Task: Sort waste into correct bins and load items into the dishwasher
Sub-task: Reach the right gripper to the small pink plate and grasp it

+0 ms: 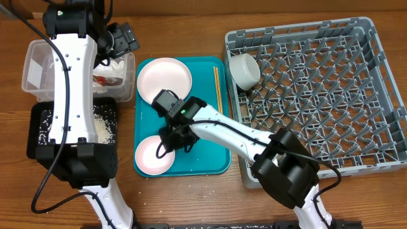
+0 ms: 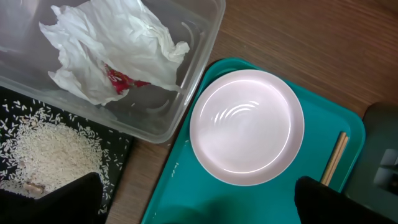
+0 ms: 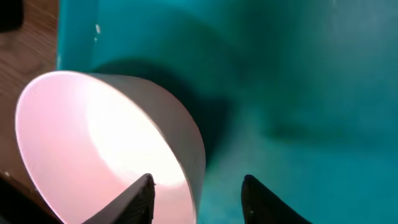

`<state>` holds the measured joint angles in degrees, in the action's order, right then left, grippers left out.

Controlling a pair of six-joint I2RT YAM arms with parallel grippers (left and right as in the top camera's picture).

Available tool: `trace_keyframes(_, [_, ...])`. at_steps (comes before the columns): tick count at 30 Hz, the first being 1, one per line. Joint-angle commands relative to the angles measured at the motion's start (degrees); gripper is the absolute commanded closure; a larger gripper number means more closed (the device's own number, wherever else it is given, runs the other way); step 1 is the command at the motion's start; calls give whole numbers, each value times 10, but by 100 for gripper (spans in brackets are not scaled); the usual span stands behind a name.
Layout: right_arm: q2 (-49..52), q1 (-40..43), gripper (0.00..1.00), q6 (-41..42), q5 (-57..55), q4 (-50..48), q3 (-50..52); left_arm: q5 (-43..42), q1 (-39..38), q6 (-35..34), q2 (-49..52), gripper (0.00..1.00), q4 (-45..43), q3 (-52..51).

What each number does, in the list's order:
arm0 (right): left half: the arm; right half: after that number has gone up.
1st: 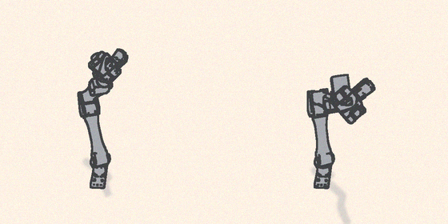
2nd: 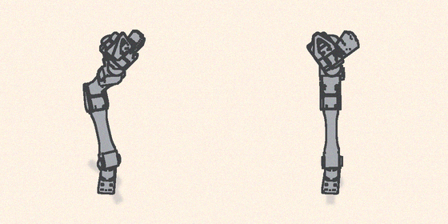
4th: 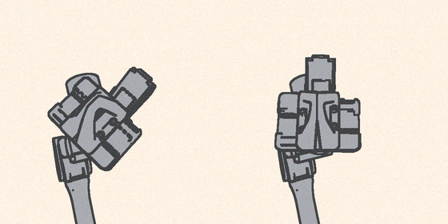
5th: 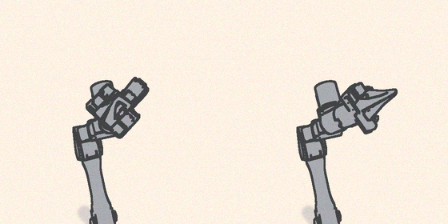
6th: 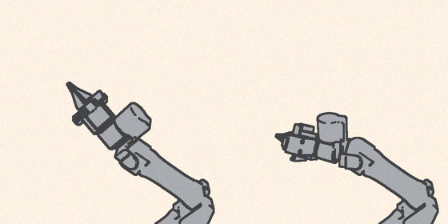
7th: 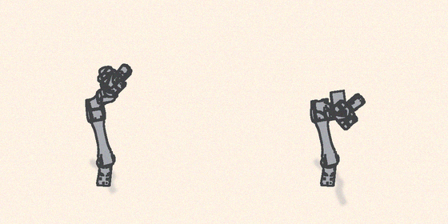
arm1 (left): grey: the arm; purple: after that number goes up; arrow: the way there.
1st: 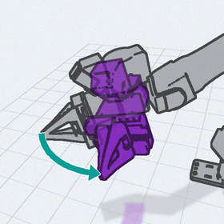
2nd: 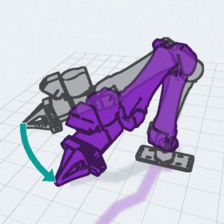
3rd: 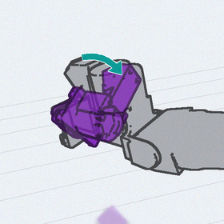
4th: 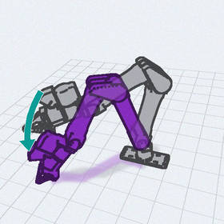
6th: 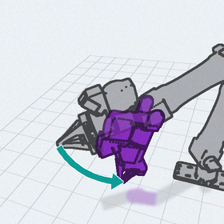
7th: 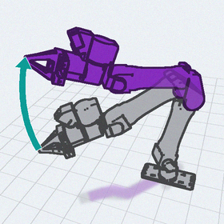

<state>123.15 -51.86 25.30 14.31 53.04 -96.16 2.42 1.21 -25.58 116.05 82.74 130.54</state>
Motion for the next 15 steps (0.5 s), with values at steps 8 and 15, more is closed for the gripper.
trace_keyframes(8, [-15, 3, 96, 48, -20, -9, 16, 8, -3, -4, -4, 0, -1, 9])
trace_keyframes(15, [-64, 18, 96, 51, -87, 81, -16, 8, -3, -4, -4, 0, -1, 9])
